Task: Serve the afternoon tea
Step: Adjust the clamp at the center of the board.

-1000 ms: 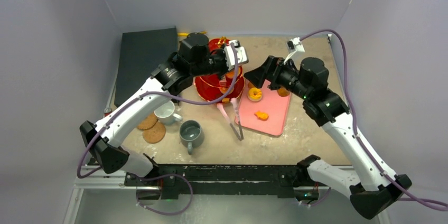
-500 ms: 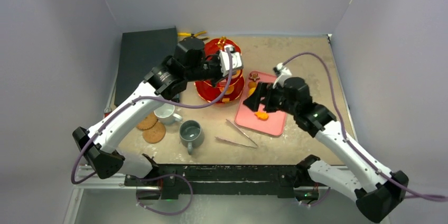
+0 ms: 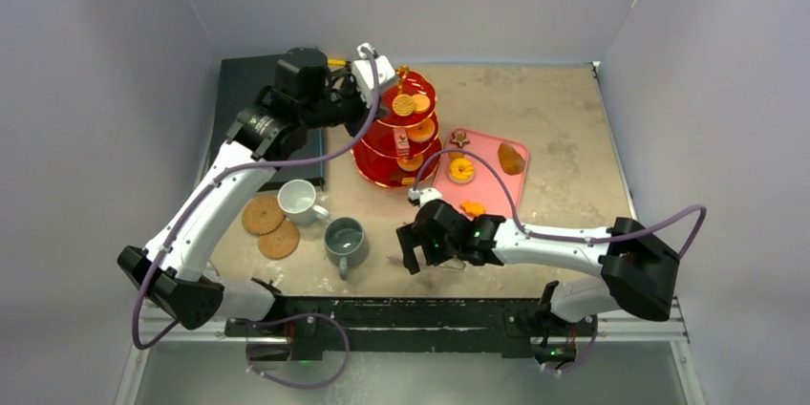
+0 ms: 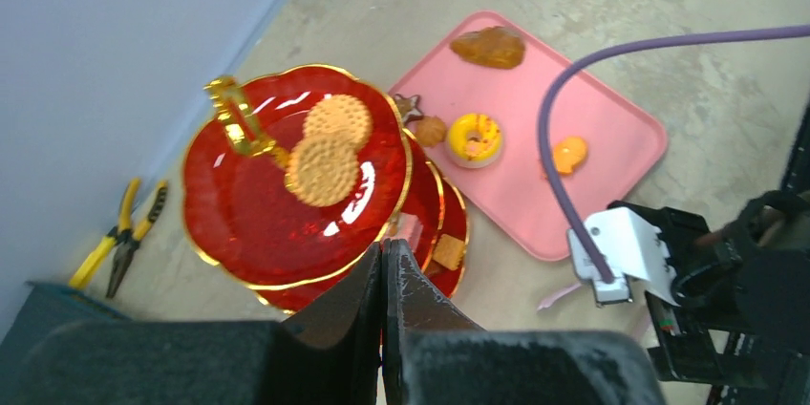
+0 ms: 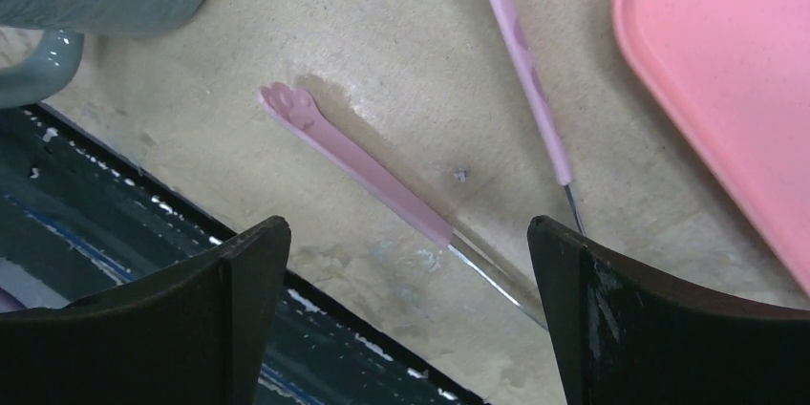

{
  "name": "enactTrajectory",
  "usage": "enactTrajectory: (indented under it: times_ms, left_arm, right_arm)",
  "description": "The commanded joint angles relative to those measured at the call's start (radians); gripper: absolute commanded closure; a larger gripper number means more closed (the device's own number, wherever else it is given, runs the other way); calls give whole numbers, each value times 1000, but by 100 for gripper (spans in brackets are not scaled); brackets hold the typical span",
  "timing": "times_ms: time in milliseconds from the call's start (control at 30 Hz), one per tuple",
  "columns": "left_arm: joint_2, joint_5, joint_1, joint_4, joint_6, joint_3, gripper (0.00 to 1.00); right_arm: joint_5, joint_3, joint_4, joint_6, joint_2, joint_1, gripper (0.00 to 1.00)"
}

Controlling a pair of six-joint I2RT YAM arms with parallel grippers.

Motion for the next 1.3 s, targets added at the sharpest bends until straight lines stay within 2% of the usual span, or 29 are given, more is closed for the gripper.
enactTrajectory:
  times_ms: [0, 233, 300, 500, 633, 800, 967, 1267]
  left_arm:
    - [-29, 42, 53, 4, -46, 61, 100]
    - [-52, 48, 57, 1, -74, 86, 100]
    - [-56, 38, 57, -1, -86, 101, 100]
    - [-74, 24, 59, -19, -98, 140, 100]
    - [-85, 16, 60, -28, -97, 153, 100]
    - [-104, 3, 58, -28, -94, 141, 100]
    - [-107, 0, 59, -26, -100, 147, 100]
    - [-112, 5, 58, -31, -111, 168, 100]
  right_arm:
    - [63, 19, 63, -88, -2, 8, 1]
    - [86, 88, 14, -231, -12, 9, 1]
    - [9, 108, 7, -282, 0, 8, 1]
    - [13, 188, -16, -357, 128, 4, 1]
    - [-11, 179, 13, -355, 154, -24, 1]
    - [-25, 150, 52, -337, 114, -67, 1]
    - [-100, 121, 51, -315, 123, -88, 1]
    - [-105, 48, 6, -162, 71, -115, 1]
